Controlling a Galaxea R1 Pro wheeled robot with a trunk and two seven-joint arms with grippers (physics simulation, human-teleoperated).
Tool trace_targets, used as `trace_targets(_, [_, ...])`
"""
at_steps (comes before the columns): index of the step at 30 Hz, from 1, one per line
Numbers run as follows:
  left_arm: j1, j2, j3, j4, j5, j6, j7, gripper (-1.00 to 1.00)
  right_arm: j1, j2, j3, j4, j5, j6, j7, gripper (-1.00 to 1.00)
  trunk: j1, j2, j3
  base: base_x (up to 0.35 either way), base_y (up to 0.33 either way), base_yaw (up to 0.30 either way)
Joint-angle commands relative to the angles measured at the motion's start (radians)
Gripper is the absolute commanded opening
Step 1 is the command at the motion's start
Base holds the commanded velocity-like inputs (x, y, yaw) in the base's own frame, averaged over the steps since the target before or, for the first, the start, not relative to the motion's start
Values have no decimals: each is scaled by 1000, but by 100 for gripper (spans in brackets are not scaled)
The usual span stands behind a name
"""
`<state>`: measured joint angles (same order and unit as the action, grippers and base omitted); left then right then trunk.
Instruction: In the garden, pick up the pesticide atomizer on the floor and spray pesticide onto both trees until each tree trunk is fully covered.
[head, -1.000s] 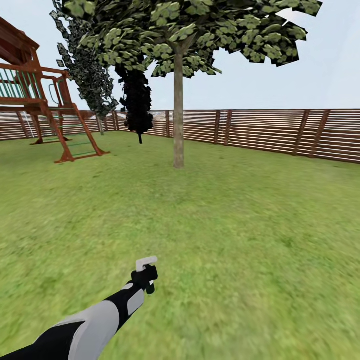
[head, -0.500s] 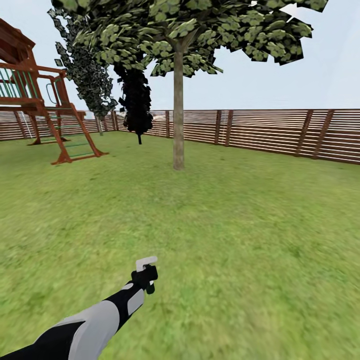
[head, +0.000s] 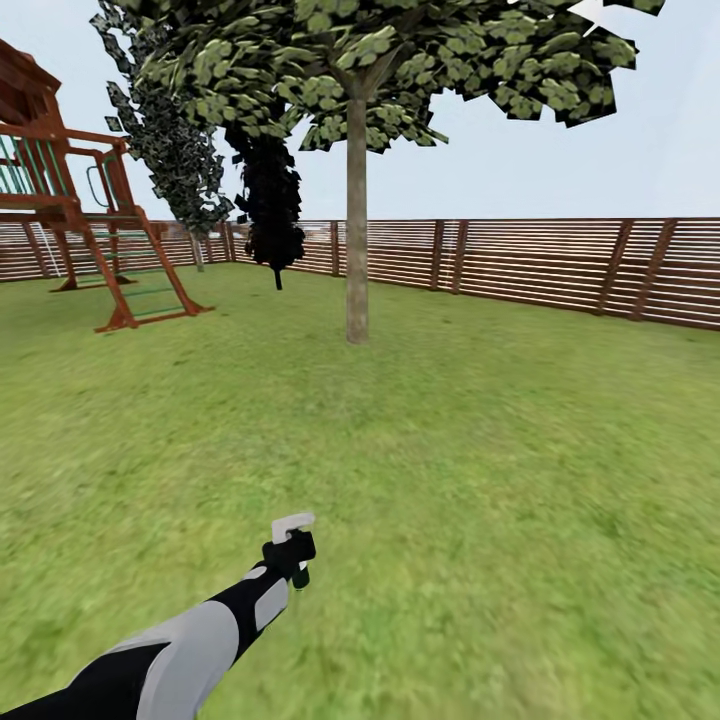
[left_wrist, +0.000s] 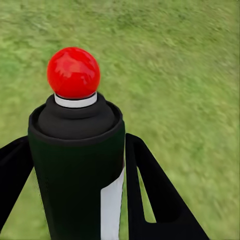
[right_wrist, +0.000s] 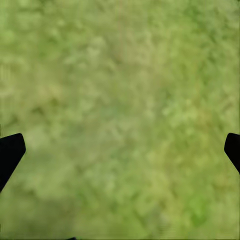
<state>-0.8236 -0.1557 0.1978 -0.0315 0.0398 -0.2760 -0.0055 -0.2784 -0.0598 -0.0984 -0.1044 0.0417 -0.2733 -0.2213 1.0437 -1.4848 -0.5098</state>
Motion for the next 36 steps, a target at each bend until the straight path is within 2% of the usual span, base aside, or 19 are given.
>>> trace_targets(1, [-1, 0, 2, 1, 3, -3, -1, -100, -1, 0, -8, 1, 4, -4, 0, 100, 1, 0, -1, 350, 0, 0])
trace_targets(36, [-1, -1, 2, 2, 4, 0, -1, -100, -1, 2, -7, 2, 4, -3, 1, 100, 1, 0, -1, 350, 0, 0])
